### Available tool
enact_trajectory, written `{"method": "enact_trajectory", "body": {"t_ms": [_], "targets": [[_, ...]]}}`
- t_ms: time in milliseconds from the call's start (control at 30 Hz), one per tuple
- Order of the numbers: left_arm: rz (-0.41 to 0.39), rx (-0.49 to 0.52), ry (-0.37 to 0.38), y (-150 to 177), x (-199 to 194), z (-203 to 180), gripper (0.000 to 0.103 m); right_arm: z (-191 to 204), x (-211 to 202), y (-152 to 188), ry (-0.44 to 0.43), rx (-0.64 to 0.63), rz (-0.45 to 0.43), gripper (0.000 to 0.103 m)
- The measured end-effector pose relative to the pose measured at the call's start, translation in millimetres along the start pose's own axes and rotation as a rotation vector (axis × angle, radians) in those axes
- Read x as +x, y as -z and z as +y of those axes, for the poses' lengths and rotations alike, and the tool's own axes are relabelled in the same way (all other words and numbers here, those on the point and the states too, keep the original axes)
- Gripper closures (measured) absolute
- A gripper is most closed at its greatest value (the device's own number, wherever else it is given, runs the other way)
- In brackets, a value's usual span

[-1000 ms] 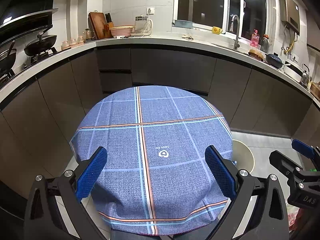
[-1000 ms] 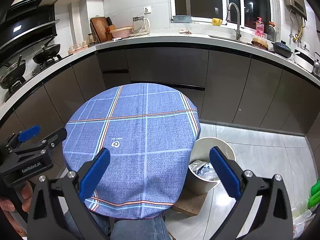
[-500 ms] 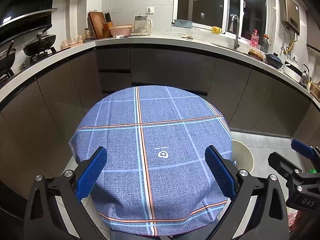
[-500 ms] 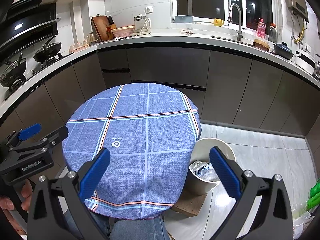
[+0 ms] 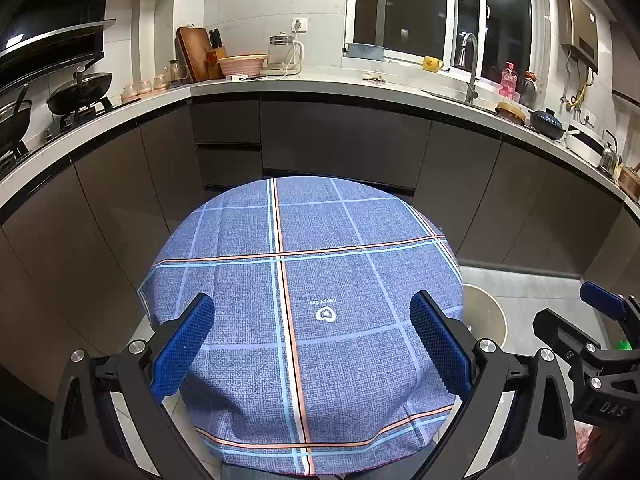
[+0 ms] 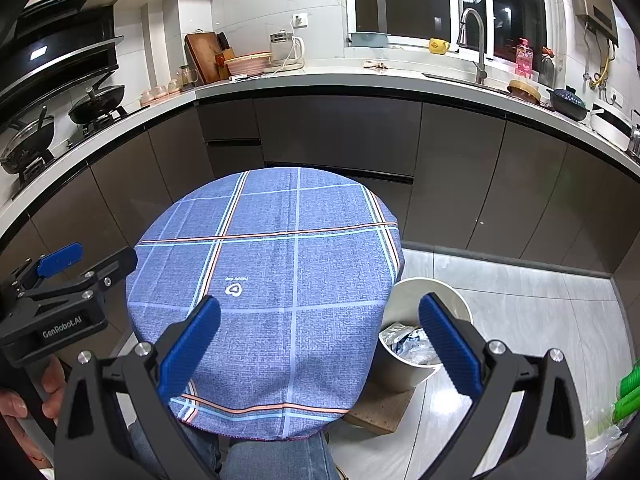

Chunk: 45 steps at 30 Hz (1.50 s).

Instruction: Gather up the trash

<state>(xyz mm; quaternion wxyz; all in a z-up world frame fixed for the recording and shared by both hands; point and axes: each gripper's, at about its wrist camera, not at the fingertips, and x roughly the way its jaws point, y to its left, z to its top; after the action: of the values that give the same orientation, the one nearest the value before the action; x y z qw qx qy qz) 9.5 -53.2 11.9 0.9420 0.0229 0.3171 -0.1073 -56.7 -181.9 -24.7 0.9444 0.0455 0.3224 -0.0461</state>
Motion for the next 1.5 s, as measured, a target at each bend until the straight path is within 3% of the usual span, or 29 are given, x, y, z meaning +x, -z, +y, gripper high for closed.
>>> {"method": "enact_trajectory", "body": {"t_ms": [1500], "targets": [[-0.032,0.006,0.028,-0.4,-7.1,0.6,0.008,-2.1,-9.8,-2.8,0.003,0.008,-0.036,0.003]]}}
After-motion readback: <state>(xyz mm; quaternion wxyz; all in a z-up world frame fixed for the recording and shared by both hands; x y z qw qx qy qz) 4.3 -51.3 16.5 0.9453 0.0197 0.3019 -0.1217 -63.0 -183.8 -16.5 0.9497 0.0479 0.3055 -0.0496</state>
